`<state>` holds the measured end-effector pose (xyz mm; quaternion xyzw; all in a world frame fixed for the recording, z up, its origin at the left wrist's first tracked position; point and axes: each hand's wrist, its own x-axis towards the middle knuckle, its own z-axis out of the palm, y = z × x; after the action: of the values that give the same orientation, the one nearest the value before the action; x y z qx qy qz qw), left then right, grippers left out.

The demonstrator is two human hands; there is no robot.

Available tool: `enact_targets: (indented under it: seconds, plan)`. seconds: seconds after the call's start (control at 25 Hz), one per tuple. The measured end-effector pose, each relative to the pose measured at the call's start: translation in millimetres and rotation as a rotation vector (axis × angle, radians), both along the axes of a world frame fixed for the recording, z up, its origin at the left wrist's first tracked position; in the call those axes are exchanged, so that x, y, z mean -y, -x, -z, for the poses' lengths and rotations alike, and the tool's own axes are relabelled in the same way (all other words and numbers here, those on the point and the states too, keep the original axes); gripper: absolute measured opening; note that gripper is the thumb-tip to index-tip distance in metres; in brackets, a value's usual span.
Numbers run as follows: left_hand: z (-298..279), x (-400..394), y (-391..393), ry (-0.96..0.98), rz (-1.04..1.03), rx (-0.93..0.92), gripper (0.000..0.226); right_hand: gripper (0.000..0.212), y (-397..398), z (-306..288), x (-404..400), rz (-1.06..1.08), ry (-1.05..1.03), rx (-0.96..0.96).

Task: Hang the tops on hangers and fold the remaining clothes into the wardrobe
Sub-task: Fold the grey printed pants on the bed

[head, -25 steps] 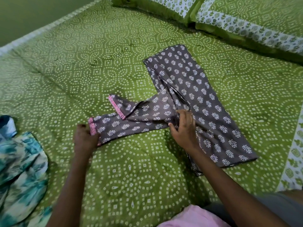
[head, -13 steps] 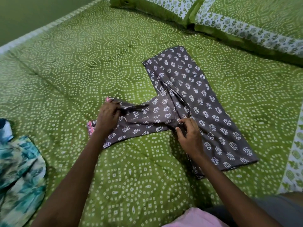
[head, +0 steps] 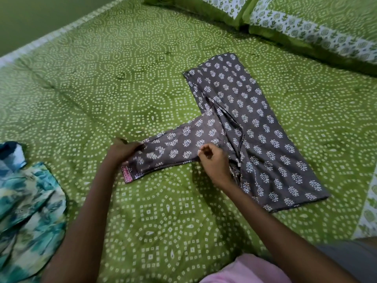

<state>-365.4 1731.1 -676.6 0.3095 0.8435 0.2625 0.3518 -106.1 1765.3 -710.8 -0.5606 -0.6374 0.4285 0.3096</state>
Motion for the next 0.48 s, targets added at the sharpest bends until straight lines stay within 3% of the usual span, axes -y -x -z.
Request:
enact_targets:
  seconds: [0.04, 0.12, 0.2, 0.28, 0.44, 0.48]
  plan:
    - [5, 12, 5, -0.141, 0.015, -0.08, 0.013, 0.015, -2, -2, -8, -0.083, -0.155, 0.123]
    - [13, 33, 13, -0.351, 0.274, -0.173, 0.05, 0.036, 1, -6, -21, -0.304, -0.396, 0.335]
    - [26, 46, 20, -0.319, 0.554, -0.293, 0.039, 0.063, 13, -9, -30, -0.553, -0.43, 0.496]
    - [38, 50, 27, -0.257, 0.648, -0.341, 0.051, 0.077, 33, -14, -40, -0.739, -0.399, 0.662]
    - [32, 53, 27, -0.373, 0.609, -0.309, 0.041, 0.063, 58, -23, -74, -0.799, -0.336, 0.854]
    - [31, 53, 30, -0.361, 0.591, -0.278, 0.057, 0.054, 59, -22, -82, -0.8, -0.342, 0.86]
